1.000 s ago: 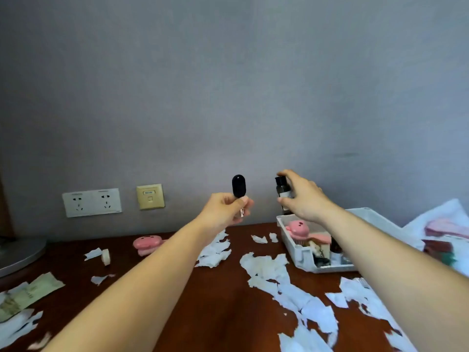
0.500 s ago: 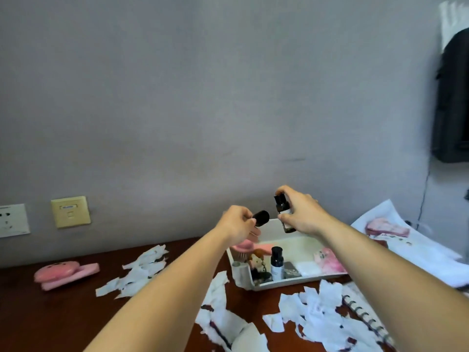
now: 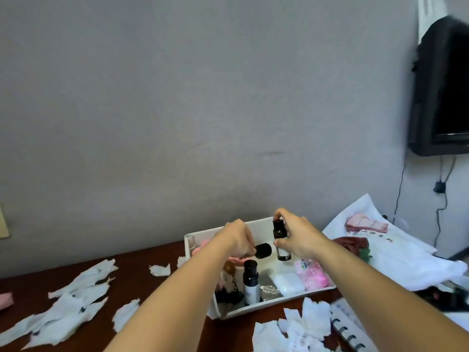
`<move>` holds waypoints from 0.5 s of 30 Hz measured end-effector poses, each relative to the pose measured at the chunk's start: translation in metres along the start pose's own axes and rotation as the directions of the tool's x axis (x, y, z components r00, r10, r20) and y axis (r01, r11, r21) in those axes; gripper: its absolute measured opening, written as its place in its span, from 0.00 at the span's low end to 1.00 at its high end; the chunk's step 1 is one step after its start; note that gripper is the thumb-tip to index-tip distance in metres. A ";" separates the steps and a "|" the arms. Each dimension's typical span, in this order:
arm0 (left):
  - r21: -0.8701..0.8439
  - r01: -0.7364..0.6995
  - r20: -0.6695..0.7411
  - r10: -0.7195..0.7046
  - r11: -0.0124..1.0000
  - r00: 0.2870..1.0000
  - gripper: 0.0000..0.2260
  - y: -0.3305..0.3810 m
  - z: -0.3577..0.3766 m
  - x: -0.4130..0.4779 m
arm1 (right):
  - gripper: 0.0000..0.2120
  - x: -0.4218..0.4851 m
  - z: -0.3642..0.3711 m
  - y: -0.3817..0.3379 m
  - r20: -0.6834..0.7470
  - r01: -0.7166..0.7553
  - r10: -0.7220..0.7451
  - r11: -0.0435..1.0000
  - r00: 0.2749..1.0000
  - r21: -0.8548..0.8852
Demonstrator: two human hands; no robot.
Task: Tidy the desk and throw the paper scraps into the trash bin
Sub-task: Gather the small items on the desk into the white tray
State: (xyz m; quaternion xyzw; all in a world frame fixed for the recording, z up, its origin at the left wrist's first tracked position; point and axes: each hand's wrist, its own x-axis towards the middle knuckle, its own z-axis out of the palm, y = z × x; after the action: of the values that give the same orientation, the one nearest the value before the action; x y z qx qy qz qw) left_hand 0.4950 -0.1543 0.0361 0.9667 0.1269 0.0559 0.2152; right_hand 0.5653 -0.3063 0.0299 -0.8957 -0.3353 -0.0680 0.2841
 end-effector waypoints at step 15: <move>0.276 -0.112 -0.070 0.136 0.955 0.988 0.07 -0.021 0.007 0.001 | 0.17 -0.008 0.006 -0.003 0.222 -0.047 0.059 0.997 0.973 -0.061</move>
State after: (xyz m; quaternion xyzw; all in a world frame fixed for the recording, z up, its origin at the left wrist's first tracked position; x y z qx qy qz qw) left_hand 0.4927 -0.1382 0.0212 0.9897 0.0816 0.0940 0.0710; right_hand 0.5569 -0.3060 0.0239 -0.9138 -0.3391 0.0317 0.2214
